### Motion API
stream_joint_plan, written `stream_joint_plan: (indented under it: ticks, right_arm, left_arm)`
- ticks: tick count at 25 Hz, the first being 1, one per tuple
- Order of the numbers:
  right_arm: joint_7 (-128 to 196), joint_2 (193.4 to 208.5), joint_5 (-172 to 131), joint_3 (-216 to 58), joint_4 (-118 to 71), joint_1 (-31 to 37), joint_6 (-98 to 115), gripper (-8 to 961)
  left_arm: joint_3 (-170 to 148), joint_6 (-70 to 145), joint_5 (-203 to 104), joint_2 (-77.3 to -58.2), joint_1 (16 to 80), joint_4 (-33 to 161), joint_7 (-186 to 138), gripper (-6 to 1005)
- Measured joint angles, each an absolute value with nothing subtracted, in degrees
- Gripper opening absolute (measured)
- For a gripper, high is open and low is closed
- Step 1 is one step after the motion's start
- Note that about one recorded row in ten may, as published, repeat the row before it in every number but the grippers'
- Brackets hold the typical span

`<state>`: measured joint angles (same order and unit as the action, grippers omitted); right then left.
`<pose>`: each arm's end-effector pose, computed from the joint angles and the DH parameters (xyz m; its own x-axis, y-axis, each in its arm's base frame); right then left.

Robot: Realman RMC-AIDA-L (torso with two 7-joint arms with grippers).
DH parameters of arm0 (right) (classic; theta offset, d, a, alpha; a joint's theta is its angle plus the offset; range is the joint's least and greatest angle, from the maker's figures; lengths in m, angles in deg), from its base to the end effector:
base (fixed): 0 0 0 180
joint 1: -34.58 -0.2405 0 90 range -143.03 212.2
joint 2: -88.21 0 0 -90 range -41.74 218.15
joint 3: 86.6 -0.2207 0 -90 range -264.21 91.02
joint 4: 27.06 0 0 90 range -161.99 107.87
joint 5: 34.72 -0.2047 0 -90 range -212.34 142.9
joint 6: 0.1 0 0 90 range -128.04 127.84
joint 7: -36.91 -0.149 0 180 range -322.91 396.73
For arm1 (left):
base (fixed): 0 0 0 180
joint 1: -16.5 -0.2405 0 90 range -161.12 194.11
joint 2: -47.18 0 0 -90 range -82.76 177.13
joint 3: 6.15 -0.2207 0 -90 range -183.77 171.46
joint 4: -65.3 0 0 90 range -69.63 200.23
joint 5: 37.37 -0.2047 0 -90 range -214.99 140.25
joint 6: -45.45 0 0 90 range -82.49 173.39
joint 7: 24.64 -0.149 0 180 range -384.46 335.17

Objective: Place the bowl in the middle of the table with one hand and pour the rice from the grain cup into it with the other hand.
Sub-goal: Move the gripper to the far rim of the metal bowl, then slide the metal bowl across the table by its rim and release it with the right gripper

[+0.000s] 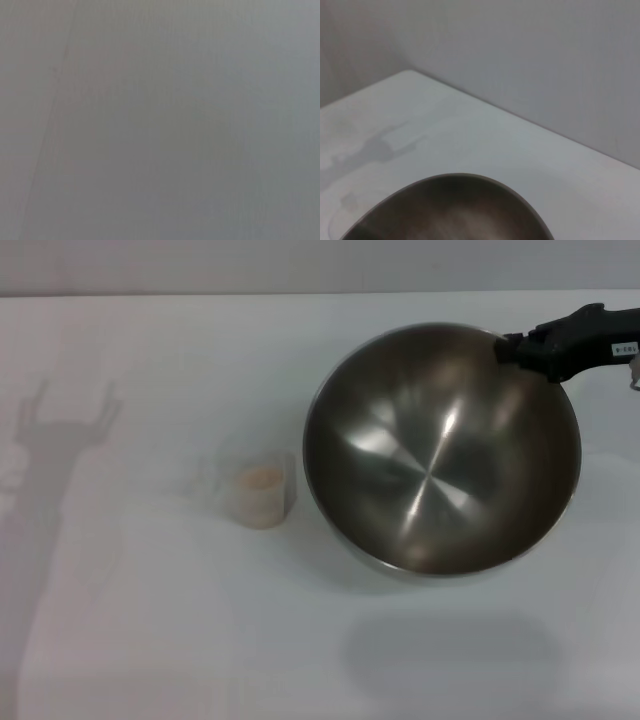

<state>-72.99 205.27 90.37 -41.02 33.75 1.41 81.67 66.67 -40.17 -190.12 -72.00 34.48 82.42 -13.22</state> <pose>0.2034 0.3670 0.0768 0.8092 -0.4725 -0.3492 -0.5807 -0.7334 -0.3534 -0.2644 0.2976 0.0590 0.5616 -0.4291 0.7075 0.7396 -0.1231 -0.6617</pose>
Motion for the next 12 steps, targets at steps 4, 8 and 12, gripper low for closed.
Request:
stream_joint_plan:
  ticks: [4,8,12]
  right_arm:
    - [-74.9,204.98,88.0,-41.2,33.3,2.5,81.7,23]
    - [-76.6,205.31,86.6,-41.8,31.6,3.3,81.8,23]
    - [-78.6,205.53,83.5,-42.0,28.8,4.4,81.9,23]
  left_arm:
    - [66.7,-40.1,-190.1,-72.00,34.5,82.4,-13.2,803]
    - [66.7,-40.1,-190.1,-71.94,34.5,82.4,-13.2,802]
    - [66.7,-40.1,-190.1,-71.93,34.6,82.3,-13.2,801]
